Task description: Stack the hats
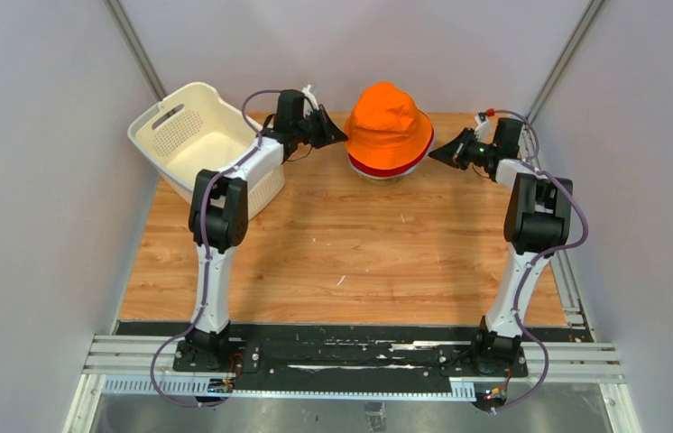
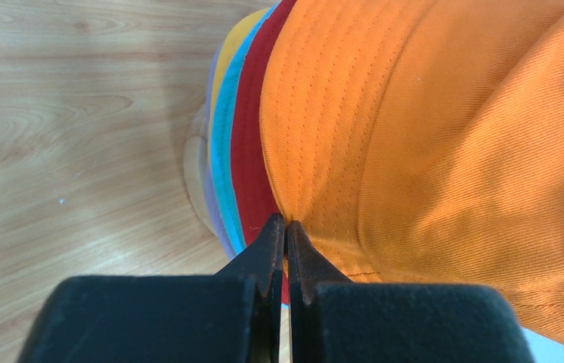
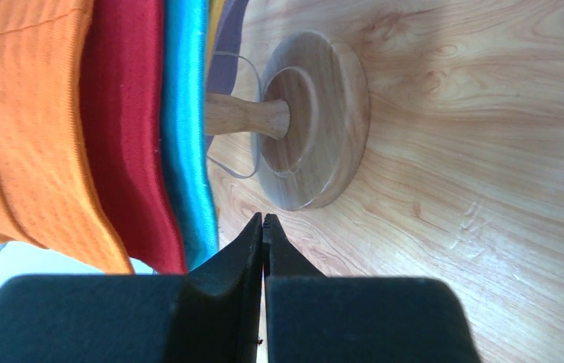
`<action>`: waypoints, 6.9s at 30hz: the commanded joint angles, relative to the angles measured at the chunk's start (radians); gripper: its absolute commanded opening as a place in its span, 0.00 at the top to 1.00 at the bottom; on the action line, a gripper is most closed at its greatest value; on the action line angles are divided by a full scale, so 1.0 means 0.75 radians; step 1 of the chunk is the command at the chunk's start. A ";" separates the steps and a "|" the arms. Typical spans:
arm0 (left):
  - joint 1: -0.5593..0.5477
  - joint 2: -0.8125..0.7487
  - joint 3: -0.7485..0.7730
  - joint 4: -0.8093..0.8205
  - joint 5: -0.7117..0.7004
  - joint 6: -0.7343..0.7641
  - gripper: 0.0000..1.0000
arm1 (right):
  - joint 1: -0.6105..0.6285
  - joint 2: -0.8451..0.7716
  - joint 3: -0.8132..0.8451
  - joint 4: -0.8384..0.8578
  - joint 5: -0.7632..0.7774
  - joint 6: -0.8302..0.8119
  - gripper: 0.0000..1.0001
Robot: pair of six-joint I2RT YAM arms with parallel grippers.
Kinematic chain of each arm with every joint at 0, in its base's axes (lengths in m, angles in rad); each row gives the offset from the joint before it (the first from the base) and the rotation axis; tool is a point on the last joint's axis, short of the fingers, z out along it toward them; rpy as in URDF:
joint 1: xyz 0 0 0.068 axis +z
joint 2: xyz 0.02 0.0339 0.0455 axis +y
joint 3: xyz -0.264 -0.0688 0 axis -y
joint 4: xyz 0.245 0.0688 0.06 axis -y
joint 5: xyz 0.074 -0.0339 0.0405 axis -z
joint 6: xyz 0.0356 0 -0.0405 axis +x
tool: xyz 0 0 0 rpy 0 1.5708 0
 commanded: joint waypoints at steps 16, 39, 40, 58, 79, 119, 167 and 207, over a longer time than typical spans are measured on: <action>-0.131 -0.199 -0.213 0.041 -0.052 0.019 0.95 | -0.006 -0.274 0.070 -0.285 0.225 -0.251 0.60; -0.482 -0.308 -0.321 0.046 -0.219 0.033 0.64 | -0.087 -0.446 -0.018 -0.244 0.238 -0.238 0.57; -0.491 -0.320 -0.325 0.021 -0.228 0.046 0.64 | -0.093 -0.451 -0.024 -0.234 0.232 -0.228 0.56; -0.244 -0.803 -0.233 -0.305 -0.702 0.312 0.33 | -0.118 -0.449 -0.298 0.477 -0.047 0.351 0.53; -0.079 -0.211 0.164 -0.043 -0.295 0.178 0.33 | -0.044 -0.393 -0.382 0.556 -0.070 0.442 0.53; -0.078 -0.134 -0.020 0.149 -0.198 0.052 0.33 | 0.016 -0.057 -0.206 0.889 -0.070 0.707 0.99; -0.076 -0.134 -0.144 0.052 -0.271 0.117 0.34 | 0.016 0.055 -0.123 0.750 -0.053 0.601 0.97; -0.075 -0.258 0.116 -0.540 -1.043 0.391 0.20 | -0.130 -0.345 -0.271 0.147 0.180 0.075 0.34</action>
